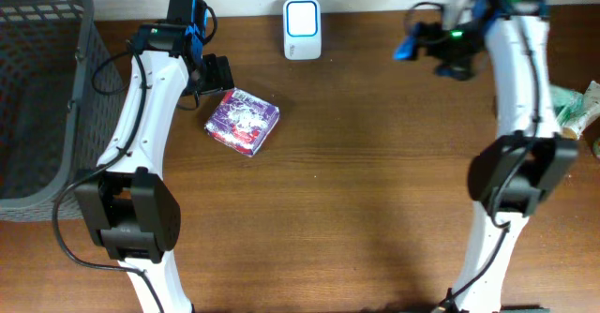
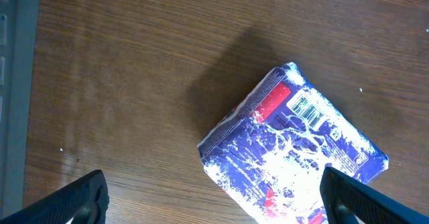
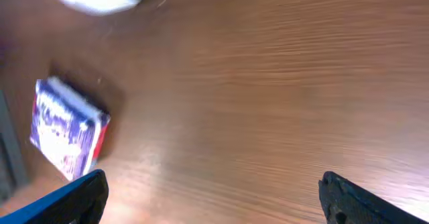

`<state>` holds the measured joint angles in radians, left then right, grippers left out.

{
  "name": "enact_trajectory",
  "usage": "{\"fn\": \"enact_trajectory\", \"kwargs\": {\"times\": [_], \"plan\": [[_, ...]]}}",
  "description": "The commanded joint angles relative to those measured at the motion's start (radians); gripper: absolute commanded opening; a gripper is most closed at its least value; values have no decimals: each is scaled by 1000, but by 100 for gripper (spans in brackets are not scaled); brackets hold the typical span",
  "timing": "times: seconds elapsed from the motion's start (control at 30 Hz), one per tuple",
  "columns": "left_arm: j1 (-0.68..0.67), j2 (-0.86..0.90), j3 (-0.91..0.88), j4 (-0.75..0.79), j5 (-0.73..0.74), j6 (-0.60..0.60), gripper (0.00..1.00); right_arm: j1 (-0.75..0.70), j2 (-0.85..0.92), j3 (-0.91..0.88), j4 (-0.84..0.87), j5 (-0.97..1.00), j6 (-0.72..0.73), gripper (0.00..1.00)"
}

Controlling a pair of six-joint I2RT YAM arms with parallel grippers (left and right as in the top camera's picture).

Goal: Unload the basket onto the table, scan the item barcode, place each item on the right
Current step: 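Carry the Dettol box to the right edge and drop it, then push the purple package toward the table centre with the left gripper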

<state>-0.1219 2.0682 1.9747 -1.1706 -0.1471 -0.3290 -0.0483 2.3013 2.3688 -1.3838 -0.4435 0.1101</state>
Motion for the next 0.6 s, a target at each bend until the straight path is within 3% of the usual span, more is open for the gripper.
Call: {"fn": "enact_trajectory", "kwargs": {"times": [0.0,0.27,0.43,0.5,0.57], "plan": [[4,-19,6,-2,-10,2,99,108,-4,-11,0,74,-25,99],[4,-19,6,7,1,-8,99,198,-4,-11,13,142,-25,99],[2,-17,5,23,171,-19,99,198,-4,-11,14,142,-25,99],[-9,3,3,31,281,173,95,198,-4,-11,14,142,-25,98],[-23,29,3,27,281,258,99,198,-4,-11,14,142,-25,99]]}}
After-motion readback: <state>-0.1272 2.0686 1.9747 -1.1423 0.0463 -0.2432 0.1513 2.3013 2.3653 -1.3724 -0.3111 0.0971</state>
